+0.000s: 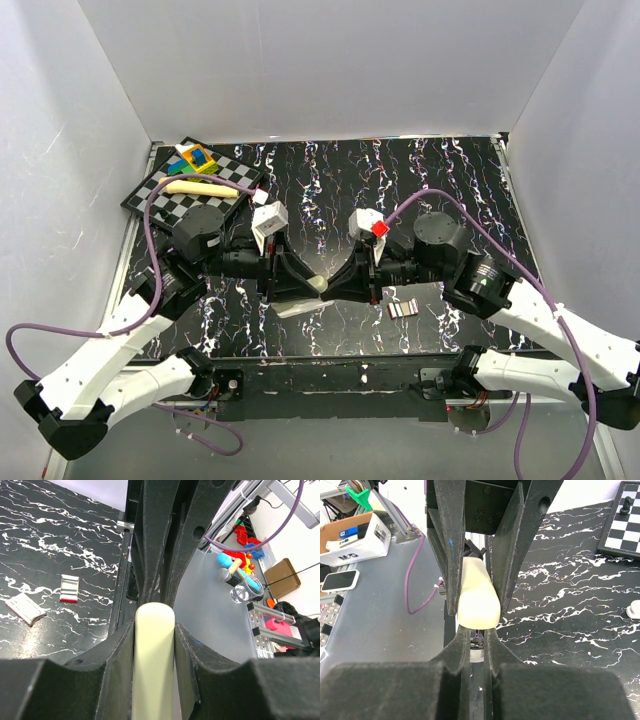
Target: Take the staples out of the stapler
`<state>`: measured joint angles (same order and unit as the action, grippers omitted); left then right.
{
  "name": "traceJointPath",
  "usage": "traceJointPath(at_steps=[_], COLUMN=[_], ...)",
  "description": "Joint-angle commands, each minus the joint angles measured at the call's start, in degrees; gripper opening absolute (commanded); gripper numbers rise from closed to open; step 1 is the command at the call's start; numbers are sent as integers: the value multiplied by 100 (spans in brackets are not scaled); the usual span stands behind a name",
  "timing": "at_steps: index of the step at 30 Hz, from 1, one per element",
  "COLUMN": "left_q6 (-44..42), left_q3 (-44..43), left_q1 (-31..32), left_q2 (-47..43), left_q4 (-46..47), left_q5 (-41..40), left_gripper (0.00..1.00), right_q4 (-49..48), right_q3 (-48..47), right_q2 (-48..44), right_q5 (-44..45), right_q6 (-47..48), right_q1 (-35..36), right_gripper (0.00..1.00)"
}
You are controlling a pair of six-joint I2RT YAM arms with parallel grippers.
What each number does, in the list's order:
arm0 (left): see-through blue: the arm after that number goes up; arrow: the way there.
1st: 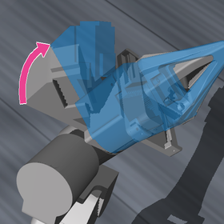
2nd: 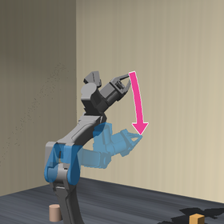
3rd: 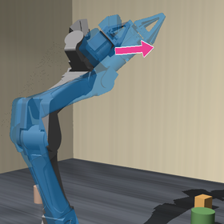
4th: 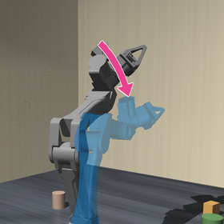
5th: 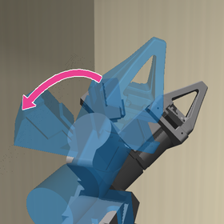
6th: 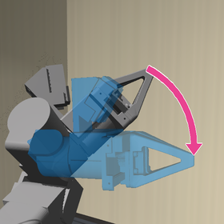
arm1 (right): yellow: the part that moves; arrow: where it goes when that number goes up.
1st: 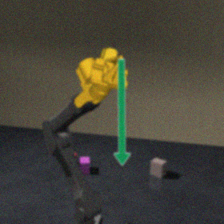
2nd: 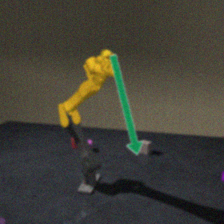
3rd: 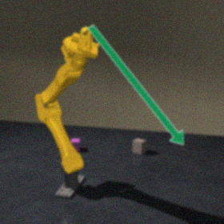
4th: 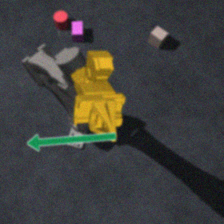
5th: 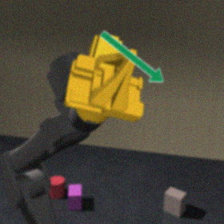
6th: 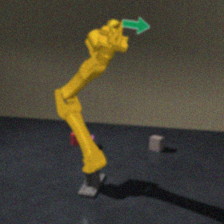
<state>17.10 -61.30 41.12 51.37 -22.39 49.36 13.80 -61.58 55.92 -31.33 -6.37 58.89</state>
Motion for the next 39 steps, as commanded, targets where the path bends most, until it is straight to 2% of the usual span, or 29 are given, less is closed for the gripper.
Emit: traceJointPath(at_steps=[1, 15, 27, 39], left_q6=[118, 118, 21, -5], left_q3=[-216, -128, 13, 127], left_q1=[-113, -113, -113, -113], left_q2=[-268, -260, -295, -321], left_q4=[1808, 1861, 1739, 1642], left_q5=[-1069, -1061, -1148, -1798], left_gripper=[0, 0, 0, 0], right_q4=[1459, 1485, 2056, 2259], right_q3=[603, 411, -134, -653], right_q2=[314, 183, -169, -327], right_q5=[-910, -453, 443, 1647], right_q6=[-110, -154, -22, -31], right_q1=[474, 571, 562, 562], right_gripper=[1, 1, 1, 1])
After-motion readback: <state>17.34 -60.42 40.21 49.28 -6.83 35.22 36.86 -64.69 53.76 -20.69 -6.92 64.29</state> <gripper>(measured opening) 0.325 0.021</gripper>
